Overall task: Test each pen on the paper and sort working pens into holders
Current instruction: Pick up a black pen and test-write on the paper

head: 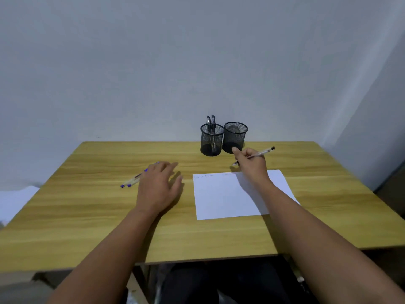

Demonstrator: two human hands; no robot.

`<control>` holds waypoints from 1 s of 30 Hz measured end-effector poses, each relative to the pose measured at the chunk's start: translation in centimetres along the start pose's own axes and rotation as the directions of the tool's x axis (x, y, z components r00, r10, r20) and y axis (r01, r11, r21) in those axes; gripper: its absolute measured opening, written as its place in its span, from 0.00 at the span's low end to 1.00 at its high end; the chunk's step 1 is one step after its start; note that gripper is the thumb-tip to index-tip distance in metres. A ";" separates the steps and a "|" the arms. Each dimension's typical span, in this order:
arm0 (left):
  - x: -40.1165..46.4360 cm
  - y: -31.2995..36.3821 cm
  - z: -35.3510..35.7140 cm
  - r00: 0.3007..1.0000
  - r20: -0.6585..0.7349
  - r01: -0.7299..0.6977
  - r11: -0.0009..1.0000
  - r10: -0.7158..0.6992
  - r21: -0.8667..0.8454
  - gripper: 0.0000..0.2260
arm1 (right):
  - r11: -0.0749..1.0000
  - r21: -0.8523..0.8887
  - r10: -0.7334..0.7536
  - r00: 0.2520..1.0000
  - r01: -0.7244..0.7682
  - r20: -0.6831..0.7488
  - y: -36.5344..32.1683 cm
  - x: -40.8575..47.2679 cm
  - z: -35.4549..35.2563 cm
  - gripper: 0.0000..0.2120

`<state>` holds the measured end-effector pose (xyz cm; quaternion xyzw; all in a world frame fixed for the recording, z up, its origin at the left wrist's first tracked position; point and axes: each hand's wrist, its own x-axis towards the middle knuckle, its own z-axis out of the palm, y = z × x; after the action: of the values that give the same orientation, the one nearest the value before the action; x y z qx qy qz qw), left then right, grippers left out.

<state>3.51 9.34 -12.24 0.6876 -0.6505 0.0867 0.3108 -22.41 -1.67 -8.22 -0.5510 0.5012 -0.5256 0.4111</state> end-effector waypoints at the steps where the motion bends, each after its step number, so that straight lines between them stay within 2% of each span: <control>1: 0.1 -0.5 -0.2 0.999 0.020 0.035 0.999 -0.035 -0.002 0.23 | 1.000 0.010 -0.017 1.000 0.018 -0.009 -0.3 -0.2 0.0 0.22; 4: 0.4 -0.9 -0.6 0.987 0.110 0.114 0.992 -0.120 0.056 0.21 | 0.999 0.045 -0.026 1.000 0.025 0.005 -0.7 -0.9 0.0 0.20; 7: 0.9 -0.4 -0.4 0.974 0.161 0.139 0.983 -0.157 0.118 0.15 | 1.000 0.022 0.010 0.998 -0.011 0.057 -1.0 -1.4 -0.1 0.16; 10: 1.1 0.0 -0.4 0.965 0.186 0.155 0.975 -0.184 0.159 0.13 | 0.998 0.019 0.060 0.993 -0.062 0.105 -1.4 -1.9 -0.2 0.15; 13: 1.0 -0.2 -0.6 0.973 0.174 0.128 0.982 -0.152 0.138 0.11 | 0.997 0.035 0.059 0.991 -0.064 0.117 -1.4 -2.1 -0.4 0.14; 15: 0.9 -0.5 -0.6 0.987 0.111 0.102 0.985 -0.118 0.138 0.09 | 0.997 0.039 0.062 0.992 -0.066 0.109 -1.4 -2.1 -0.5 0.15; 18: 1.2 -1.4 -0.9 0.991 0.028 0.122 0.962 -0.133 0.243 0.09 | 0.997 0.048 0.061 0.991 -0.067 0.115 -1.3 -2.2 -0.4 0.16; 22: 2.0 -1.9 -1.1 0.969 0.105 0.168 0.903 -0.225 0.395 0.14 | 0.996 0.052 0.064 0.990 -0.070 0.122 -1.7 -2.3 -0.3 0.15; 28: 2.4 -1.6 -0.7 0.969 0.128 0.148 0.915 -0.209 0.376 0.10 | 0.997 0.058 0.050 0.986 -0.060 0.162 -1.7 -2.6 -0.1 0.12; 30: 2.4 -1.0 -1.0 0.978 0.119 0.130 0.949 -0.170 0.288 0.09 | 0.996 0.071 0.042 0.983 -0.056 0.180 -1.8 -2.8 -0.1 0.11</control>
<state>5.02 7.79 -10.53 0.7764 -0.5980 0.1042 0.1694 -22.13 1.41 -6.97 -0.5673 0.4553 -0.4824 0.4880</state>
